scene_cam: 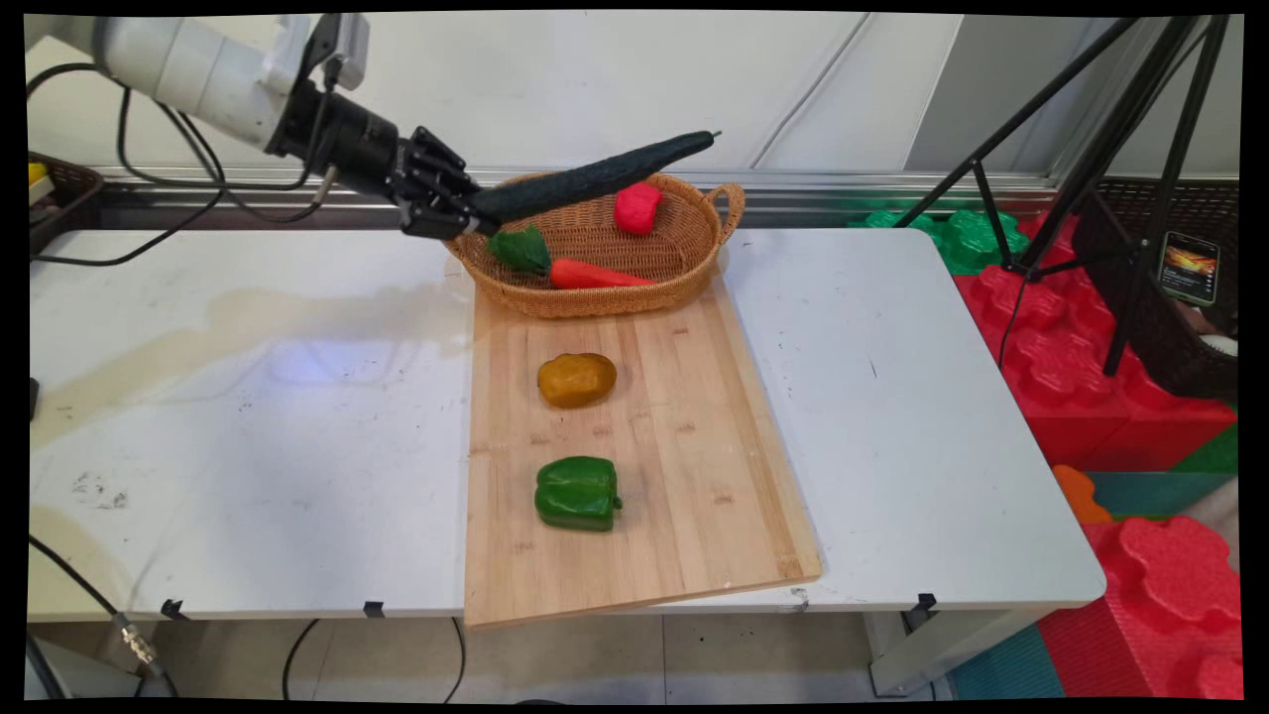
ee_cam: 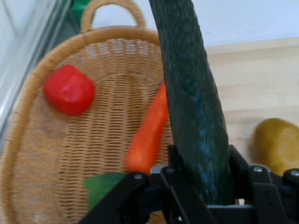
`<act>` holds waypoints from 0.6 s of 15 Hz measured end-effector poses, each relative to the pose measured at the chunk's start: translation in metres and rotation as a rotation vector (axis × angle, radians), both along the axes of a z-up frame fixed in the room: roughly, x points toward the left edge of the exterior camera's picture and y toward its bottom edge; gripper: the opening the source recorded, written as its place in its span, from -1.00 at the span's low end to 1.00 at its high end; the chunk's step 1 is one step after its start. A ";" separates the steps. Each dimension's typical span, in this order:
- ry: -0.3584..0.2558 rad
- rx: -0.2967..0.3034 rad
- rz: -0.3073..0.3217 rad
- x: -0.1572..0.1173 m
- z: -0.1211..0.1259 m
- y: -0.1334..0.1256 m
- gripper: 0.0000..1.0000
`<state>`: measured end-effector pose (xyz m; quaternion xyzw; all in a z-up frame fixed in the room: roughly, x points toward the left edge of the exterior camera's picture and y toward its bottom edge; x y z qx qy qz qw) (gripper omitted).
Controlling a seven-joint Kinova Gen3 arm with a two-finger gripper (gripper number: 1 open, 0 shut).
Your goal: Place the picked object in the vegetable basket
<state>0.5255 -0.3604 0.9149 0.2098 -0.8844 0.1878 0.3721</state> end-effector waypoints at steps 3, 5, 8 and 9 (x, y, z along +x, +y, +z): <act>-0.036 -0.024 0.012 0.000 -0.009 -0.023 -1.00; -0.070 -0.040 0.017 -0.001 -0.018 -0.041 -1.00; -0.102 -0.049 0.019 -0.004 -0.030 -0.058 -1.00; -0.113 -0.049 0.018 -0.005 -0.035 -0.065 -1.00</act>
